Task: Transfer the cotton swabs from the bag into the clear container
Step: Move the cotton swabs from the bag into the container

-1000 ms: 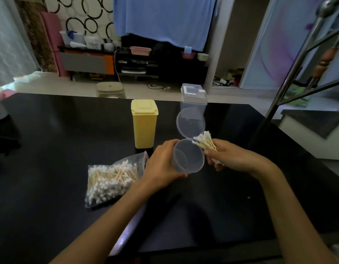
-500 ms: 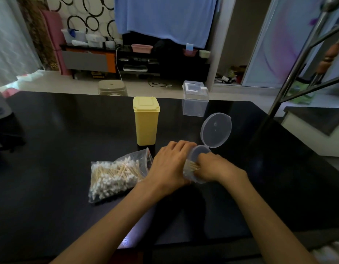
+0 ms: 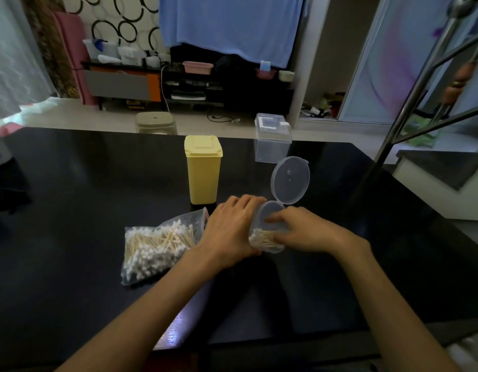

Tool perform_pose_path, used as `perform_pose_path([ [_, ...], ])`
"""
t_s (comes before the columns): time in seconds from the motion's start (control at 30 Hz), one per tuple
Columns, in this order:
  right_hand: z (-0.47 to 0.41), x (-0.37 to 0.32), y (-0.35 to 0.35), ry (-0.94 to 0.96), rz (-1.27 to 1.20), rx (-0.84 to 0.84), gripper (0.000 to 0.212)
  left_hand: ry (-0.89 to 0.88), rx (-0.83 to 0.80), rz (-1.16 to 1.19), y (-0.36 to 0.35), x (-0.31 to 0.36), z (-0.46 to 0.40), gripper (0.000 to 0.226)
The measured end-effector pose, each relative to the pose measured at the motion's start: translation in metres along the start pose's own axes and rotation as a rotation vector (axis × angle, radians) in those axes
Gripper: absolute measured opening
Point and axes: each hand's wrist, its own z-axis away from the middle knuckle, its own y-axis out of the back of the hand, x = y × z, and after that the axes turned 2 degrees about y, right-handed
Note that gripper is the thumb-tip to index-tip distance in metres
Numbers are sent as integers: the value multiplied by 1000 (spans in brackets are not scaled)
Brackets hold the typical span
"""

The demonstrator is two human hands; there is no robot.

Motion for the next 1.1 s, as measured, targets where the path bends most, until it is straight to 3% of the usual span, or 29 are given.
perform_pose_path([
  [0.07, 0, -1, -4, 78, -71, 123, 40, 6, 2, 5, 1, -1, -2, 90],
  [0.17, 0, 3, -9, 125, -82, 158, 42, 17, 7, 10, 4, 1, -5, 89],
  [0.37, 14, 22, 13, 57, -138, 474, 31, 45, 38, 18, 13, 0, -6, 88],
  [0.7, 3, 32, -6, -23, -180, 398, 30, 106, 7, 100, 5, -3, -11, 93],
  [0.9, 1, 35, -4, 0, -233, 558, 20, 176, -46, 123, -4, -5, -15, 100],
  [1.1, -7, 36, -12, -43, -180, 476, 16, 232, -56, 213, -13, -9, -16, 101],
])
